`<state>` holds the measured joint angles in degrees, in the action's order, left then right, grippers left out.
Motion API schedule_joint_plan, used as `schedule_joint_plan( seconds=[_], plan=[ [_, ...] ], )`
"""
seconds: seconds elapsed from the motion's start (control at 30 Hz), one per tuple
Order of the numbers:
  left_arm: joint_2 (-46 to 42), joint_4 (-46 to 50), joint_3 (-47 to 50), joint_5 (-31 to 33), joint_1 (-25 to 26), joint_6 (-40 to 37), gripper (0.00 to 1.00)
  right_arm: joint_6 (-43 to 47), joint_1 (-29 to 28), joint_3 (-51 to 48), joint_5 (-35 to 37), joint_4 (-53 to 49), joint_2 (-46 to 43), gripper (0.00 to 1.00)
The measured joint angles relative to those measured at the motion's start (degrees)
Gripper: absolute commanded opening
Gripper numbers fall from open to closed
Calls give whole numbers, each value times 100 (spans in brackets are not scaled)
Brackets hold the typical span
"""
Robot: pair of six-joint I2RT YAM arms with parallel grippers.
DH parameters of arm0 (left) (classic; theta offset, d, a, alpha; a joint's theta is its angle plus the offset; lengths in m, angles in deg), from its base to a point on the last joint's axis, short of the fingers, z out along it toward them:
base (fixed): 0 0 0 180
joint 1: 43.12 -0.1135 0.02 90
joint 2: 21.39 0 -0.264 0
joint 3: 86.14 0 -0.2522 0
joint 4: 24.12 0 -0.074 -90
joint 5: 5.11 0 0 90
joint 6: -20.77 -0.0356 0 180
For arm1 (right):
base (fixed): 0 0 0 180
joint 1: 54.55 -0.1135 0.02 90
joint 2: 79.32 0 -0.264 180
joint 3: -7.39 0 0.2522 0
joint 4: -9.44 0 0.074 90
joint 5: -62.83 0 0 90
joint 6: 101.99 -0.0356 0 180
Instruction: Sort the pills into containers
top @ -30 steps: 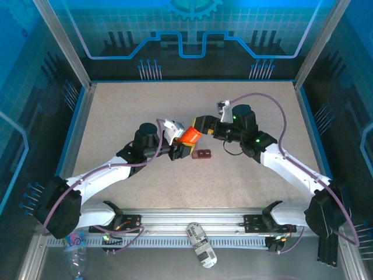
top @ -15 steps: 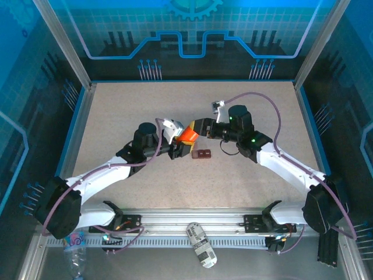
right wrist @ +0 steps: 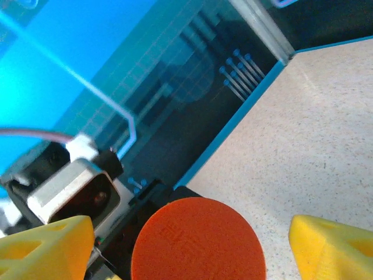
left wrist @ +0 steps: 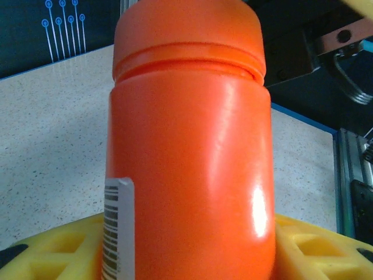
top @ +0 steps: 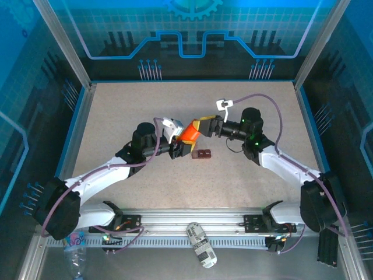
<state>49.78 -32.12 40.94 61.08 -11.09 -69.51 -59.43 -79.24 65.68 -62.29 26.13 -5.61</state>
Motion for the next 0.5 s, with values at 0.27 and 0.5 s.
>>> schedule_joint_plan(
  seconds=[0.27, 0.5],
  plan=[
    [-2, 188, 0, 304, 0, -219, 0, -981, -127, -173, 2028, -1722, -1379, 89],
    [2, 197, 0, 391, 0, -289, 0, -992, -514, 448, 2745, -2848, -1014, 89]
  ],
)
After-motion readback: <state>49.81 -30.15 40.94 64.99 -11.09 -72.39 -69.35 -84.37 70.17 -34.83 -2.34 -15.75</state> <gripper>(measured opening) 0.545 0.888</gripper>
